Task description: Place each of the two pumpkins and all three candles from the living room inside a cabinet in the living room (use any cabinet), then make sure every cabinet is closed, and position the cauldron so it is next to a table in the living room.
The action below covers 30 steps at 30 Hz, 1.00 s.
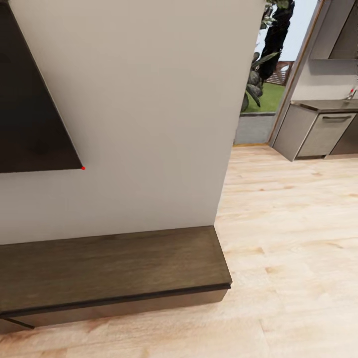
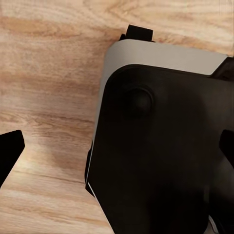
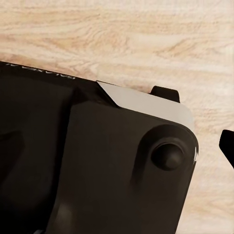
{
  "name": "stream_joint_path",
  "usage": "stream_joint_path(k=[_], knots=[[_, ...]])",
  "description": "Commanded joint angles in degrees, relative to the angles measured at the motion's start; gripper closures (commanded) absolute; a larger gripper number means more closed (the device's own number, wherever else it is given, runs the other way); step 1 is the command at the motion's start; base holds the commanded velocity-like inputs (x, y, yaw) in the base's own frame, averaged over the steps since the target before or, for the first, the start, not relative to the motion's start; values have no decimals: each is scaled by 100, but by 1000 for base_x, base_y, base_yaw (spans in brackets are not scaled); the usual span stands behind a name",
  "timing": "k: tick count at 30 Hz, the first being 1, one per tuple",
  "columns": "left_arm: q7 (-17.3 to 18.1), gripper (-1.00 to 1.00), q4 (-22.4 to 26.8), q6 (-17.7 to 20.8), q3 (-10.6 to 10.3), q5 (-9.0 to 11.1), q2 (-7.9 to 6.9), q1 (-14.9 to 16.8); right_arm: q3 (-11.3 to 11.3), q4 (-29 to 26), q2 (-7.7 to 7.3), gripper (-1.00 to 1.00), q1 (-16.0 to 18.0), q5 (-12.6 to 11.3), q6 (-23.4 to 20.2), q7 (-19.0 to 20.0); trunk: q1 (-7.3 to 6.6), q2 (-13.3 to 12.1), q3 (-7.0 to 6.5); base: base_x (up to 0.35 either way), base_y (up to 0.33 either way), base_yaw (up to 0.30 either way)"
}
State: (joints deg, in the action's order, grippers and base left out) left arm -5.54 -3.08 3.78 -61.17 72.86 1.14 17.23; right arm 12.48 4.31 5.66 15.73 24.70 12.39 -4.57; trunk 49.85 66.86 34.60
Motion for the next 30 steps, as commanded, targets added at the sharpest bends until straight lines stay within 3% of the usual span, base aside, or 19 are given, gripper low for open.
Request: stream_joint_path(k=[1,30], knots=[[0,-100,0,0,0,0,0,0,0,4,9,-100,0,0,-1,0,0,0,-10,0,0,0],[0,-100,0,0,0,0,0,0,0,0,-21,-100,0,-35,26,-13,0,0,-278,0,0,0]])
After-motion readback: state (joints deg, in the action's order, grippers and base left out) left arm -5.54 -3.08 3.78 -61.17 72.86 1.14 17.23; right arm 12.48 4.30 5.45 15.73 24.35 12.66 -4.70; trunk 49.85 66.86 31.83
